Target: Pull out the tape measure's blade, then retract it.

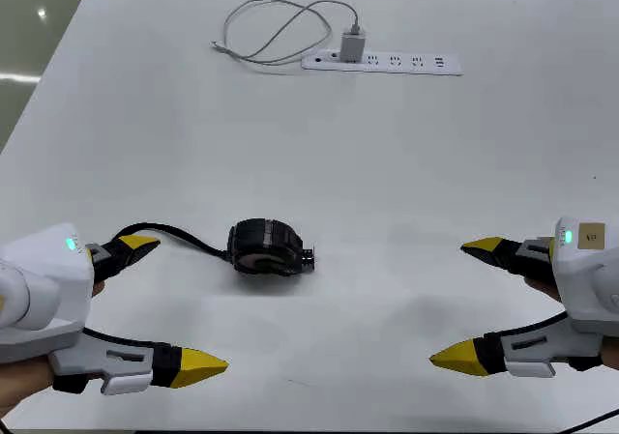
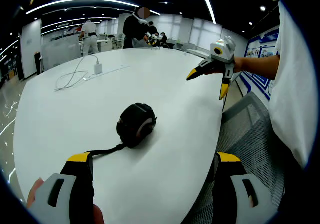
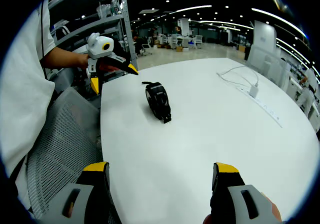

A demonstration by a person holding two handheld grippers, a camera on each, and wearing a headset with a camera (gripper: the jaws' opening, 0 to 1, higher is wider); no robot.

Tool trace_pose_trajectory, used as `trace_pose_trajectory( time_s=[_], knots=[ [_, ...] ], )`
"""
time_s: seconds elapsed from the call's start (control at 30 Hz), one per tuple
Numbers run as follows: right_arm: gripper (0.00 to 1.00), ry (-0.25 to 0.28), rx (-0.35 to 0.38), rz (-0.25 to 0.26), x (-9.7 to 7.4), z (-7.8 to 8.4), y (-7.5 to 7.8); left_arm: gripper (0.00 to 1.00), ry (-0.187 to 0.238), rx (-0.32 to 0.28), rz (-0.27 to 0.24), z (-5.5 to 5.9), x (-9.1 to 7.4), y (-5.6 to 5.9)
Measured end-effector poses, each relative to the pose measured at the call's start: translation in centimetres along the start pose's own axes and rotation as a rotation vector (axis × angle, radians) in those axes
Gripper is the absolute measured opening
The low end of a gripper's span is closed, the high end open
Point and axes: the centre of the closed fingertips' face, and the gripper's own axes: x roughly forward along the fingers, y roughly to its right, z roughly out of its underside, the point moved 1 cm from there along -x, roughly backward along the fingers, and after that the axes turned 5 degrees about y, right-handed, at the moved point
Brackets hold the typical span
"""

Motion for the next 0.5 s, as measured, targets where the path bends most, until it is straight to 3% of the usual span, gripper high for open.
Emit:
trace_pose_trajectory(
  time_s=[0.5],
  knots=[
    [0.81,0.003,-0.007,0.007,0.17,0.02,0.36,0.96,0.002,0.005,-0.008,0.01,0.1,-0.37]
  ],
)
